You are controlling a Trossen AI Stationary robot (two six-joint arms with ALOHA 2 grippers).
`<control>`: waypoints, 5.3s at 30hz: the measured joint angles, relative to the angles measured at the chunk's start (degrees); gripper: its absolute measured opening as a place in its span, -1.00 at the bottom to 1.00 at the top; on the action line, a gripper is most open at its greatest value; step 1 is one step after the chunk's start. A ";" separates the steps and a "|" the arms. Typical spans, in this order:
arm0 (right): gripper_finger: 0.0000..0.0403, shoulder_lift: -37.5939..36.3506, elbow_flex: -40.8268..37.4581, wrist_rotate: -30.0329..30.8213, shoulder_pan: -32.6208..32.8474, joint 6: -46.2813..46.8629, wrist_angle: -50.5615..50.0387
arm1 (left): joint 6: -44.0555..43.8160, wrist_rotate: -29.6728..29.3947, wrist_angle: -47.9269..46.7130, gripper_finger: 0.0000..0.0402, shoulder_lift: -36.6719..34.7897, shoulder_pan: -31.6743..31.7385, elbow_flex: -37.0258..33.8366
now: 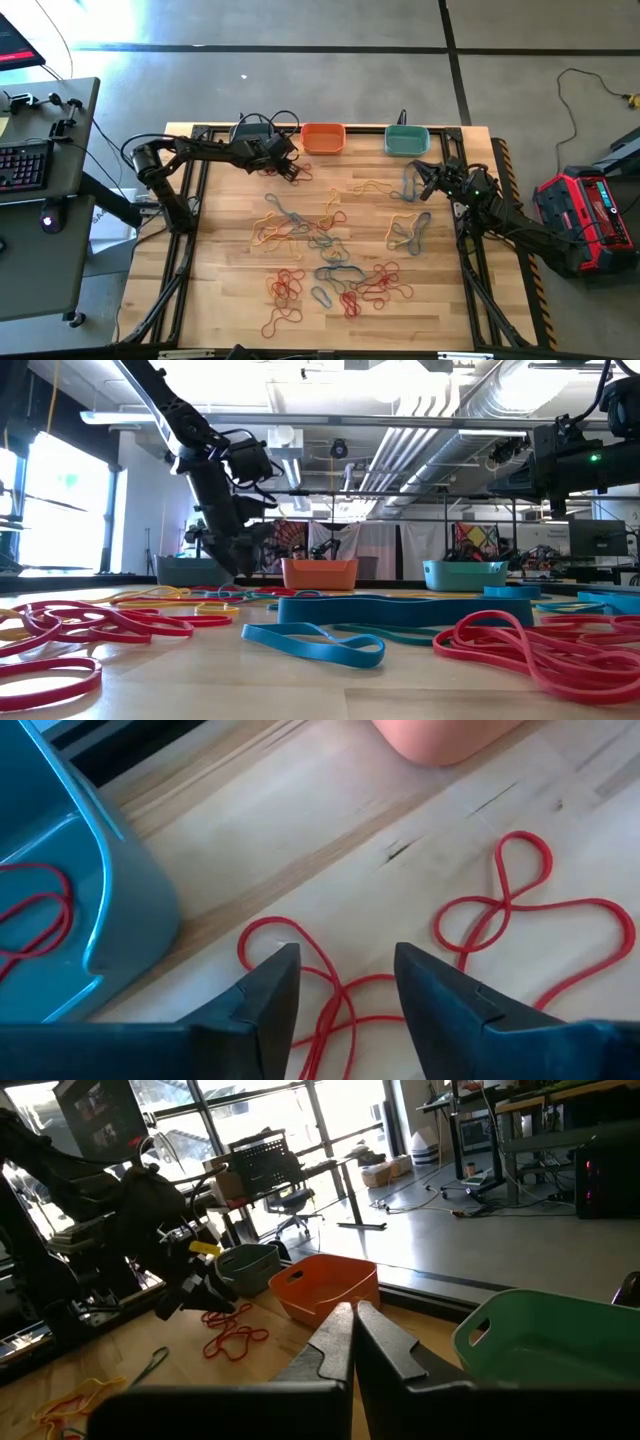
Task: Sort rubber bands into baskets
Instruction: Put the red rubber band into the blue bin
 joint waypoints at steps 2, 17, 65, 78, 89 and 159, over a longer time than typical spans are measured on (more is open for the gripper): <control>-1.00 0.00 -0.02 0.01 -0.01 0.00 0.00 | 0.03 -0.11 -0.36 -0.23 0.00 0.00 -0.01; -1.00 -0.02 -0.01 0.01 0.00 0.00 0.00 | 0.53 -0.53 0.01 -0.23 4.74 -0.07 0.27; -1.00 -0.02 -0.01 0.01 0.00 0.00 0.00 | 13.85 -8.52 -12.49 -1.00 -25.33 -19.50 -0.02; -1.00 -0.02 -0.01 0.01 0.00 0.00 0.00 | 17.18 -10.07 -13.19 -0.98 -24.55 -20.94 0.00; -1.00 -0.02 0.00 0.00 -0.01 0.00 0.00 | 16.71 -6.85 -11.95 -0.70 -21.41 -20.78 0.01; -1.00 -0.02 -0.02 0.01 -0.01 0.00 0.00 | 20.78 -17.54 -15.22 -1.00 -26.33 0.69 0.05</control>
